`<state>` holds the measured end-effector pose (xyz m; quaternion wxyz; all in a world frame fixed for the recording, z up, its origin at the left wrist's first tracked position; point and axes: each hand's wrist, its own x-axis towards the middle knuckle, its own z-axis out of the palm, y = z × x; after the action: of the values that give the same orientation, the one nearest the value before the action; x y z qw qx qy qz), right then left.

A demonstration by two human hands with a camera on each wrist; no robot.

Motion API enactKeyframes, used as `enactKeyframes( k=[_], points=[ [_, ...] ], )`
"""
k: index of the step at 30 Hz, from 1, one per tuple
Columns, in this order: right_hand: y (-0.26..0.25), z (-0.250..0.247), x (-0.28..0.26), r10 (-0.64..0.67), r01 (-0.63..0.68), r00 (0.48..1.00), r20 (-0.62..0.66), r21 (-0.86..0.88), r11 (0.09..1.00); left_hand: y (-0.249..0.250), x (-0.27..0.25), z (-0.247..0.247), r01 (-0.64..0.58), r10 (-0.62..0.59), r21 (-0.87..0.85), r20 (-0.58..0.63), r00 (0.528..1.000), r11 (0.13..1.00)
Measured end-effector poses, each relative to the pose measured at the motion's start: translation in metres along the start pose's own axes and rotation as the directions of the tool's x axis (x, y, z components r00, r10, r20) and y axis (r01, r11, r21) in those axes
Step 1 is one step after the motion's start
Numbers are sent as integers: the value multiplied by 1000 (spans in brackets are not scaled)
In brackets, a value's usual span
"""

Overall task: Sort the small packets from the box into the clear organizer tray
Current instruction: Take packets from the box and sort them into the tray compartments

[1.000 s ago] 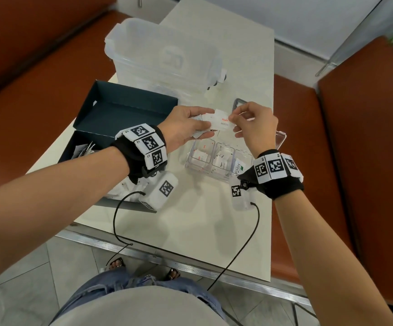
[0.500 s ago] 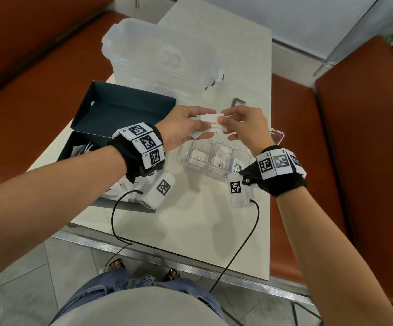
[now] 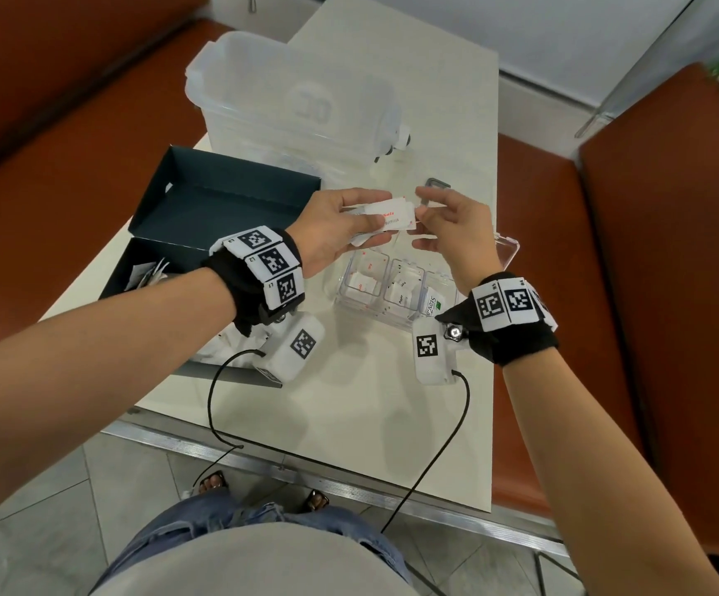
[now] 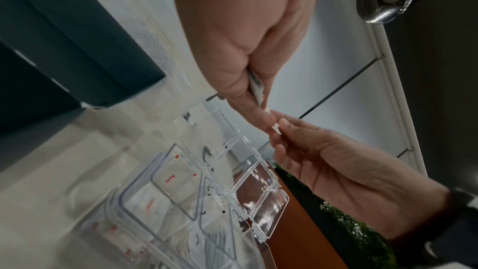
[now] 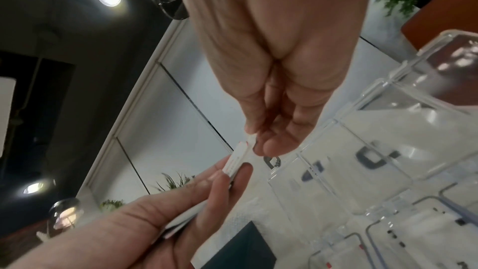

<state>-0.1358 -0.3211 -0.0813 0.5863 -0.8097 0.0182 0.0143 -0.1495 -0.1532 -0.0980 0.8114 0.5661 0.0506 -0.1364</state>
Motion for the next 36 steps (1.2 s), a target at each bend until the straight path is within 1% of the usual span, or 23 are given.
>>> enactKeyframes(
  k=[3, 7, 9, 13, 20, 24, 26, 29, 34, 36],
  points=[
    [0, 0, -1, 56, -55, 998, -29, 37, 998, 1, -1, -3, 1, -1, -16, -22, 1000, 1000],
    [-1, 3, -5, 114, -117, 993, 26, 134, 984, 1, -1, -4, -12, 9, -65, -52, 999, 998],
    [-2, 6, -5, 107, -106, 994, 7, 171, 979, 1, -1, -5, -13, 8, -73, -58, 998, 997],
    [-4, 7, -2, 75, -68, 996, -38, 166, 984, 2, -1, -6, -7, 3, -85, -45, 999, 996],
    [-2, 8, -3, 44, -45, 999, 5, 149, 988, 6, -3, -6, -14, 10, -100, -47, 999, 995],
    [-6, 11, -2, 88, -81, 996, -27, 187, 979, 5, -4, -8, -25, 21, -81, -44, 999, 996],
    [-7, 13, -1, 95, -95, 995, 6, 132, 987, 4, -5, -9, -25, 23, -60, -38, 999, 998],
    [-5, 16, 3, 51, -49, 998, 35, -41, 998, 1, -5, -11, -16, 16, -7, -17, 1000, 1000],
    [0, 7, 21, 30, -37, 998, -63, -101, 994, 2, -6, -26, -33, 34, 24, -41, 999, 999],
    [5, 7, 26, -12, -2, 998, -58, -229, 973, 2, -6, -33, -42, 43, 18, -56, 997, 999]
  ],
)
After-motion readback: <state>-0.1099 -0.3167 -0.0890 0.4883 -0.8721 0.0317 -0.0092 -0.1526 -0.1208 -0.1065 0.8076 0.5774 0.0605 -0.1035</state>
